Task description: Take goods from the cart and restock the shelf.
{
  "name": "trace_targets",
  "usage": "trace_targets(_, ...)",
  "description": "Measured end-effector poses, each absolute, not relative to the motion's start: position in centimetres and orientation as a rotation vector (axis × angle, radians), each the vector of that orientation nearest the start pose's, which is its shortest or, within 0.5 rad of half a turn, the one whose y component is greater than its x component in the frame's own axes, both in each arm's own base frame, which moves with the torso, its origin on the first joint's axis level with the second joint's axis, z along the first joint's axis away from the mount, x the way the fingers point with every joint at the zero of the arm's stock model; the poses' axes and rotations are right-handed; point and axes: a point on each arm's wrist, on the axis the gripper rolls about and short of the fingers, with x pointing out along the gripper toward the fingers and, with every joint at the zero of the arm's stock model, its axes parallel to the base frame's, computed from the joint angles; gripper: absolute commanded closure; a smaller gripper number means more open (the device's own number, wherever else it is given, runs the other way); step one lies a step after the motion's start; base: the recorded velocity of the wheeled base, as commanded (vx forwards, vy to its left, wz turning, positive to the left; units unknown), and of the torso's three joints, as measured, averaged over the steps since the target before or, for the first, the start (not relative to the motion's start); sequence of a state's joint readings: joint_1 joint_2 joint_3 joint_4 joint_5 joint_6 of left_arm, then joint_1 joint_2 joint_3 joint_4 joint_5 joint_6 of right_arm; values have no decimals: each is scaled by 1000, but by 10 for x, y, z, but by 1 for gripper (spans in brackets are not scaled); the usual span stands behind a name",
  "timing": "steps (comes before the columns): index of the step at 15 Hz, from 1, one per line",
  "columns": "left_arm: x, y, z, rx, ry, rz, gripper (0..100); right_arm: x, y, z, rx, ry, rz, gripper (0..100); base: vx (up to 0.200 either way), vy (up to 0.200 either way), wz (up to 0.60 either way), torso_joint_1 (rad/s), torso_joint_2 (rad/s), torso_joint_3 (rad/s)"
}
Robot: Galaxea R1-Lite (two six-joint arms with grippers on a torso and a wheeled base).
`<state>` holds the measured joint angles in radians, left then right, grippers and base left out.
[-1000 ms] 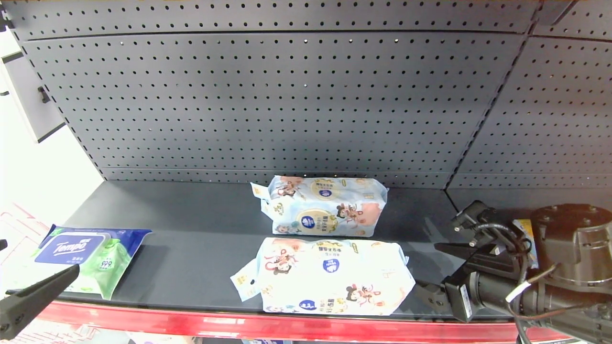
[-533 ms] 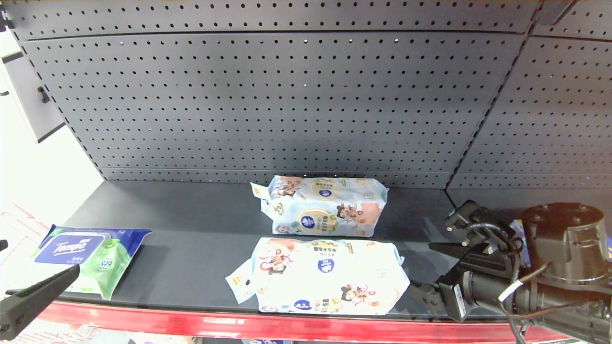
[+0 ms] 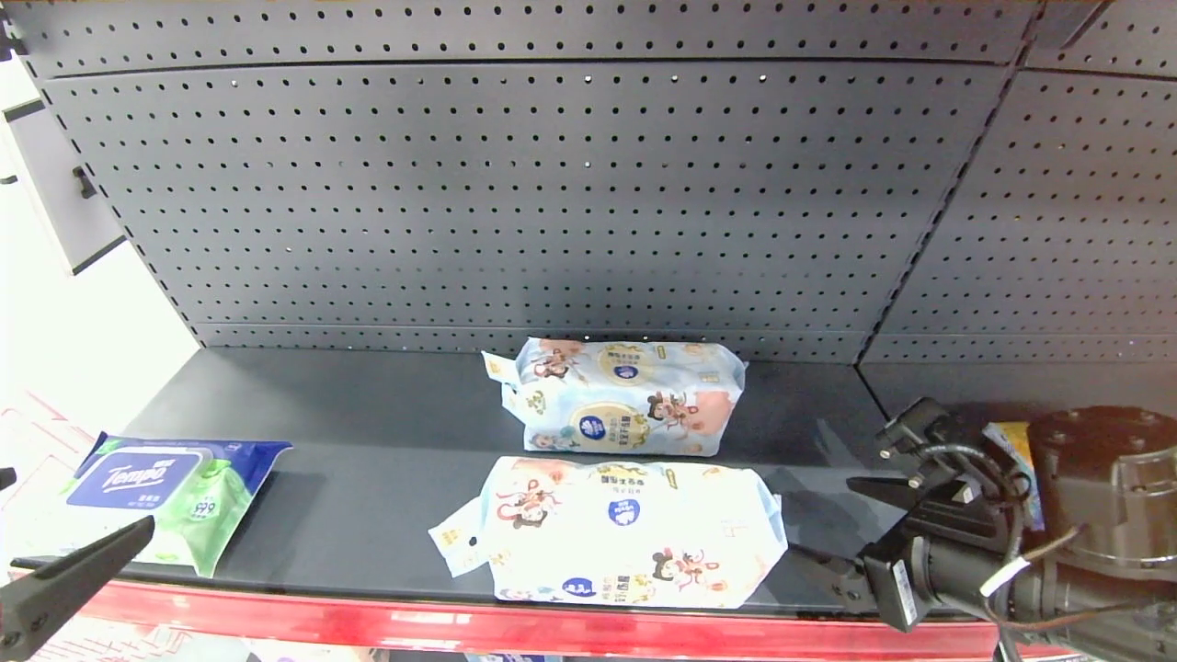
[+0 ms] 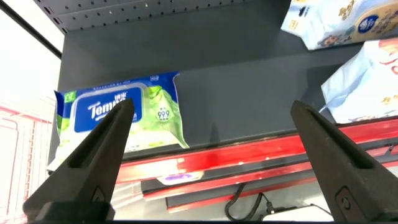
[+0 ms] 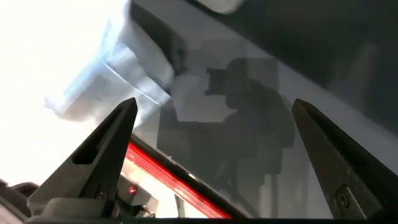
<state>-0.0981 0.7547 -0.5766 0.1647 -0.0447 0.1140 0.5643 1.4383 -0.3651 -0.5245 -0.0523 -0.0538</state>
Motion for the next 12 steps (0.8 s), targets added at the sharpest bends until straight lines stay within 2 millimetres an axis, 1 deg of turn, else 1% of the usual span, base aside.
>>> trace_targets(2, 59, -7, 208, 122, 341, -162, 0, 157, 91, 132, -214, 480, 449, 0, 0, 0, 0, 0, 0, 0)
trace_targets(4, 52, -6, 199, 119, 345, -162, 0, 143, 71, 141, -197, 418, 355, 0, 0, 0, 0, 0, 0, 0)
trace_targets(5, 47, -6, 194, 116, 341, -161, 0, 135, 59, 145, -191, 391, 301, 0, 0, 0, 0, 0, 0, 0)
trace_targets(7, 33, -4, 181, 77, 328, -155, 0, 111, 34, 151, -182, 364, 181, 0, 0, 0, 0, 0, 0, 0)
trace_targets(8, 26, -4, 175, 36, 317, -150, 0, 95, 23, 152, -178, 369, 127, 0, 0, 0, 0, 0, 0, 0)
trace_targets(9, 18, -3, 168, -3, 300, -149, 0, 75, 13, 153, -177, 393, 75, 0, 0, 0, 0, 0, 0, 0)
trace_targets(11, 2, -2, 150, -38, 261, -170, 0, 27, 0, 148, -175, 464, -5, 0, 0, 0, 0, 0, 0, 0)
trace_targets(12, -5, -2, 138, -37, 242, -185, 0, 4, -3, 145, -172, 472, -39, 0, 0, 0, 0, 0, 0, 0)
